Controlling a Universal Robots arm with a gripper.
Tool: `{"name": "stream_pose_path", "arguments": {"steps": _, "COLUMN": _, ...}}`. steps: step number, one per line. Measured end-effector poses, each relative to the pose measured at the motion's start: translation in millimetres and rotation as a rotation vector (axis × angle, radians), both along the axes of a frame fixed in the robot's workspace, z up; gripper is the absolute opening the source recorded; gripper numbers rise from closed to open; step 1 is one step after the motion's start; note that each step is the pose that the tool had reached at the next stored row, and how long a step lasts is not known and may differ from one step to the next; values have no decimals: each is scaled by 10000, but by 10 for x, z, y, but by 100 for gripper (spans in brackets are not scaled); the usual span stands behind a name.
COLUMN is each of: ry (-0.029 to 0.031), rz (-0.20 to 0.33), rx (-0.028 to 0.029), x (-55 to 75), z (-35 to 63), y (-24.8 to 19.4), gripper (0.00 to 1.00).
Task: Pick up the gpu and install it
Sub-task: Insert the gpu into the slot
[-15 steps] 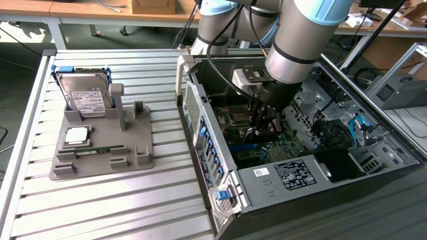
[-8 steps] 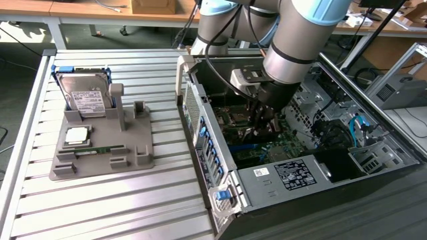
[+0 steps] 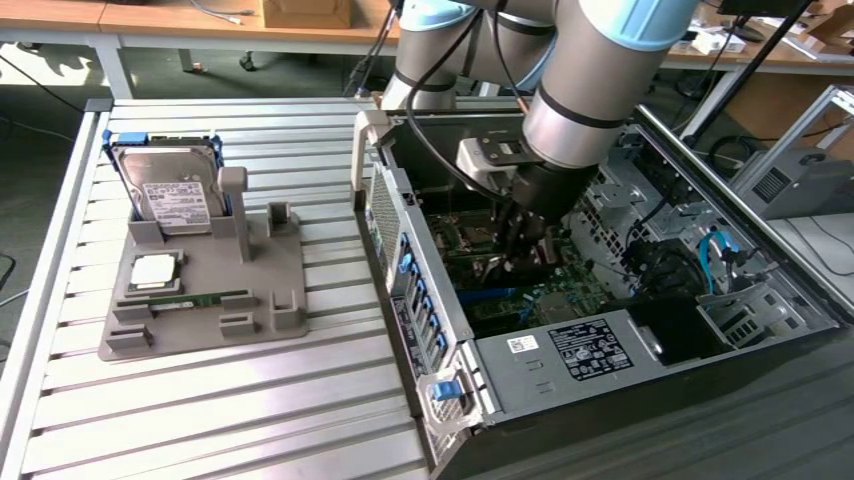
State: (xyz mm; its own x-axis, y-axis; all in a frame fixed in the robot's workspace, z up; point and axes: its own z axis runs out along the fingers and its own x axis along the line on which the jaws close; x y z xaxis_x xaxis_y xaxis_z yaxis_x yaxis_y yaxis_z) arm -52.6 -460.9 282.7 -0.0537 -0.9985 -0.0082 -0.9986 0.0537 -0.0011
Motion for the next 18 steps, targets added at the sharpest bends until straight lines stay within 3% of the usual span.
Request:
{"name": "stream_pose_path", "arguments": {"steps": 6, "ry": 1, "rz": 0, "rx": -3, "x": -30, "z": -1, "y": 0, "gripper": 27}}
{"name": "stream_pose_path", "arguments": {"steps": 18, "ry": 0, "rz": 1, "rx": -5, "x": -36, "z": -95, "y": 3, "gripper": 27}}
